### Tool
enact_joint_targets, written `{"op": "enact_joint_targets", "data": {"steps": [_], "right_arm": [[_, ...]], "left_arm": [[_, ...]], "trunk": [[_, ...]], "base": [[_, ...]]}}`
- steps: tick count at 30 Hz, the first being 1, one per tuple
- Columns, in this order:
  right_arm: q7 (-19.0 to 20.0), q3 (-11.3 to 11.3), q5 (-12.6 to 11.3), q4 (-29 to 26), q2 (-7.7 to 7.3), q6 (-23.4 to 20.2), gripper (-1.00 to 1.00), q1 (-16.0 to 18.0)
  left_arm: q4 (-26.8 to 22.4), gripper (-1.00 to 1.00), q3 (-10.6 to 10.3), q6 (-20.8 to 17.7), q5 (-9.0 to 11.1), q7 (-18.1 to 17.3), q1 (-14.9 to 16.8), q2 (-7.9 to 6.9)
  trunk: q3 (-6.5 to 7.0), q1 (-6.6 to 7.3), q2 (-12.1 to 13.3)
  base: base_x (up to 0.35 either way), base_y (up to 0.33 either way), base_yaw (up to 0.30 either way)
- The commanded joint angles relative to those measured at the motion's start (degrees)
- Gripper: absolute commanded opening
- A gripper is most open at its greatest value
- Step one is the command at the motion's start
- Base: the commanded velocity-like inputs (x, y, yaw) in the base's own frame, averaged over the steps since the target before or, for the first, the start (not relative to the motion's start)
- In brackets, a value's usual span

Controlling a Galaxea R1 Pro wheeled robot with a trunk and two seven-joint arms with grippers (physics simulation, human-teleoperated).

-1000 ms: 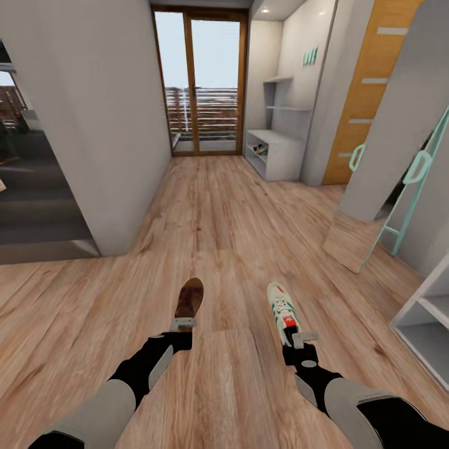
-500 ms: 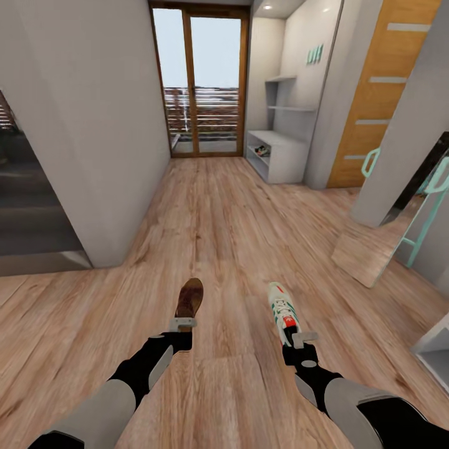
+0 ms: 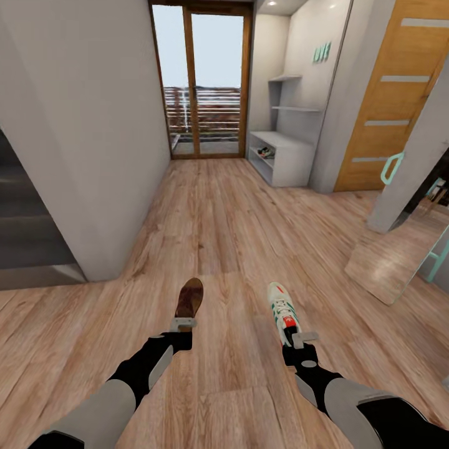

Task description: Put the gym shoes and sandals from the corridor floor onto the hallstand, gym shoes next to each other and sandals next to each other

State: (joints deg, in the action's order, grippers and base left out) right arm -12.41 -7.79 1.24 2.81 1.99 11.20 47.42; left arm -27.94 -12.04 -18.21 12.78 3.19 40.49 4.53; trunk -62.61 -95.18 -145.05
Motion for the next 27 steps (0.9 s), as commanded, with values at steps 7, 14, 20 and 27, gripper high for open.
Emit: {"op": "enact_joint_targets", "data": {"steps": [7,14,20,27], "right_arm": [[-0.3,-0.4,0.2,0.3,0.03,0.3,-1.00,0.1],[-0.3,-0.4,0.2,0.3,0.03,0.3,-1.00,-0.2],[-0.3,-0.4,0.2,0.3,0.03,0.3,-1.00,-0.2],[-0.3,-0.4,0.2,0.3,0.03,0.3,-1.00,-0.2]], "left_arm": [[-0.1,-1.00,-0.4,-0.2,0.6,0.3,0.0,-0.05],[-0.1,-1.00,-0.4,-0.2,0.6,0.3,0.0,-0.05],[-0.1,-1.00,-0.4,-0.2,0.6,0.3,0.0,-0.05],[-0.1,-1.00,-0.4,-0.2,0.6,0.3,0.0,-0.05]], "trunk": [[-0.05,-0.02,0.0],[-0.05,-0.02,0.0],[-0.05,-0.02,0.0],[-0.05,-0.02,0.0]], "base": [[0.350,0.049,0.000],[0.350,0.006,0.000],[0.350,0.000,0.000],[0.350,0.000,0.000]]}}
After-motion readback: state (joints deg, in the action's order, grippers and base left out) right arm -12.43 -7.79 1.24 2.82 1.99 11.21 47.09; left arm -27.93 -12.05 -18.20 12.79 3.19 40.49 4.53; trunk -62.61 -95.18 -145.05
